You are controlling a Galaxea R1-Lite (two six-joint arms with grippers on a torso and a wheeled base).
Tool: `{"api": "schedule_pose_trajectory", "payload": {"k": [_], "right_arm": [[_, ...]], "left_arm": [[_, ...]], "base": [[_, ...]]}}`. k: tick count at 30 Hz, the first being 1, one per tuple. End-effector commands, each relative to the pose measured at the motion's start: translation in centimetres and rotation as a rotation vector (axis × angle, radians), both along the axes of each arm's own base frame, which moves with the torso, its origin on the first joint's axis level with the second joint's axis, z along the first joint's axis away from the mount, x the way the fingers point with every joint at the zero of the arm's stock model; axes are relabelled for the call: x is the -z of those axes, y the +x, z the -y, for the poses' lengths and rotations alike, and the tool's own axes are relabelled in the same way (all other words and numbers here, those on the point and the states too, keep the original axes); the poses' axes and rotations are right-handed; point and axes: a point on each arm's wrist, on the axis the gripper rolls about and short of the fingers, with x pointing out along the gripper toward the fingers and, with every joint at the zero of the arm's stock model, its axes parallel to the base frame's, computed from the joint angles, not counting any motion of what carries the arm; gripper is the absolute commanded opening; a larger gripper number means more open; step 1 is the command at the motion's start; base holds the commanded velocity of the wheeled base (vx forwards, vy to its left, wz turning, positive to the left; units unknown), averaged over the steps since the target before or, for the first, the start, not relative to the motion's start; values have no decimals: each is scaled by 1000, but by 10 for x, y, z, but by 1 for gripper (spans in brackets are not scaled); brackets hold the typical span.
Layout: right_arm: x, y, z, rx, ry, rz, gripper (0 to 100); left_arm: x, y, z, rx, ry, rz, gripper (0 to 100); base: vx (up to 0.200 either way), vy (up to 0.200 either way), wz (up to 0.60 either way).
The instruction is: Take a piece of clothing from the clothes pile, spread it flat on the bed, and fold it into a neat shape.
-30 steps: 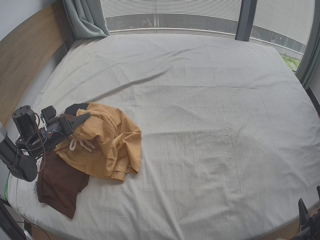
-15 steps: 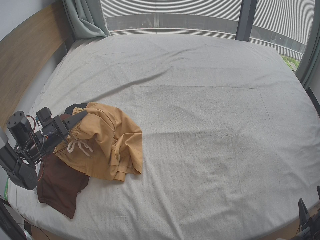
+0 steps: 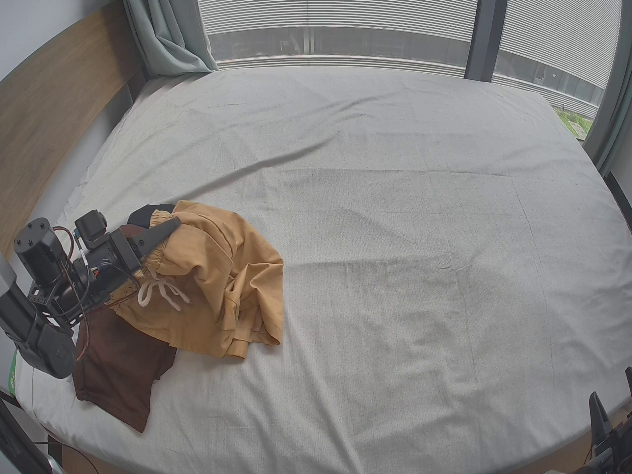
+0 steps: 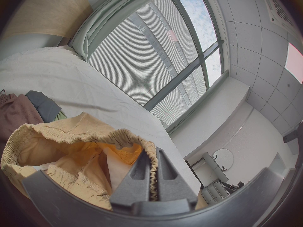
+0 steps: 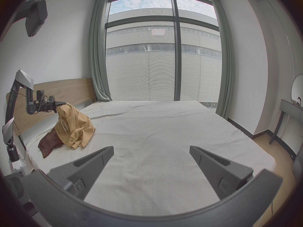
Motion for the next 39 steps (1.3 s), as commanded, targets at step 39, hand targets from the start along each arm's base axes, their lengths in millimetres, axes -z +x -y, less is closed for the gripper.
{"api": "schedule_pose_trajectory", "payload": {"k": [39], "right_arm": [[5, 0, 0, 1, 0, -4, 100]], "left_arm": [[-41, -31, 112, -103, -399, -63, 0]], "base": [[0, 0, 0]]}}
